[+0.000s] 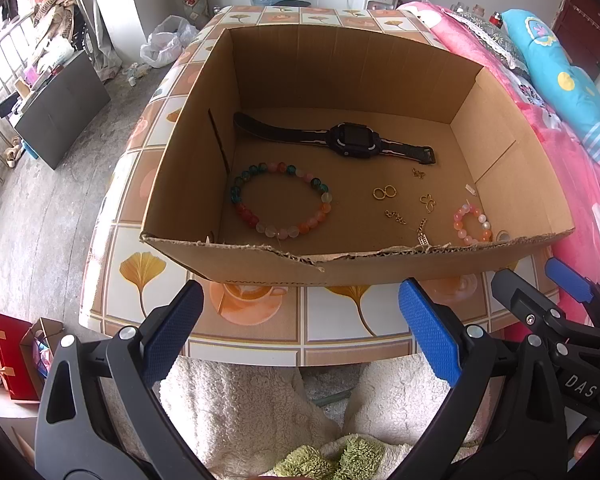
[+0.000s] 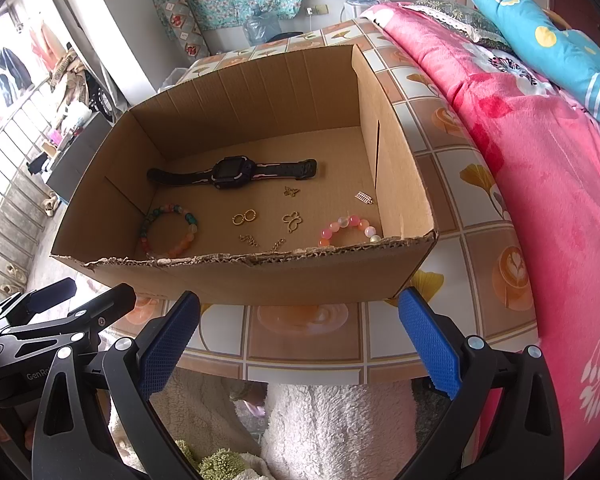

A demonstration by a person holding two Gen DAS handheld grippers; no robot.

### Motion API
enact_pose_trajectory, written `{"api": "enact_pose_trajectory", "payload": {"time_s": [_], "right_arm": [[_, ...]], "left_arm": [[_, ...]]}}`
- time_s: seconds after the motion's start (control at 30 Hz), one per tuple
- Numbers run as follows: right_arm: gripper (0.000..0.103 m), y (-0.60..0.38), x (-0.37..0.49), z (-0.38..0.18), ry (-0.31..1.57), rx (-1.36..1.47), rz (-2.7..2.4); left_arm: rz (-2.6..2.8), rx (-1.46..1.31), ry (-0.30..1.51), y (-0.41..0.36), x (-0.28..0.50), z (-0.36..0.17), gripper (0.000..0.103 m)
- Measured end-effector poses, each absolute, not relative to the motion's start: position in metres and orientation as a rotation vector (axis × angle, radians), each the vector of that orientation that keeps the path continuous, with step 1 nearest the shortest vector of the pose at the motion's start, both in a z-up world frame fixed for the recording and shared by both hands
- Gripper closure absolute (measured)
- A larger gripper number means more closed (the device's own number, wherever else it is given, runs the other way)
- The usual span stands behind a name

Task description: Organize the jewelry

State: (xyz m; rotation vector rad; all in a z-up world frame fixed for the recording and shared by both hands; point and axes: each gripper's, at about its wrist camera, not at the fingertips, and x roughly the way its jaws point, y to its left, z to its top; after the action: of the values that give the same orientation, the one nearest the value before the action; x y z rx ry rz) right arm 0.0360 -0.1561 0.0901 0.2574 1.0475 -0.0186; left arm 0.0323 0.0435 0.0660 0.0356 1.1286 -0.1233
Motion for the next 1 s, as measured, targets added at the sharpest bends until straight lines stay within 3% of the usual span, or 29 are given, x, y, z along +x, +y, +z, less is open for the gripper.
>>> {"api": "enact_pose_trajectory", "payload": {"time_s": [1.0], "right_arm": [[0.006, -0.1573, 0.0350, 0.0900, 1.046, 0.263, -0.018]], "left_arm": [[-0.123, 0.035, 1.128, 0.0428, 0.0317, 0.0653, 0.009]]}}
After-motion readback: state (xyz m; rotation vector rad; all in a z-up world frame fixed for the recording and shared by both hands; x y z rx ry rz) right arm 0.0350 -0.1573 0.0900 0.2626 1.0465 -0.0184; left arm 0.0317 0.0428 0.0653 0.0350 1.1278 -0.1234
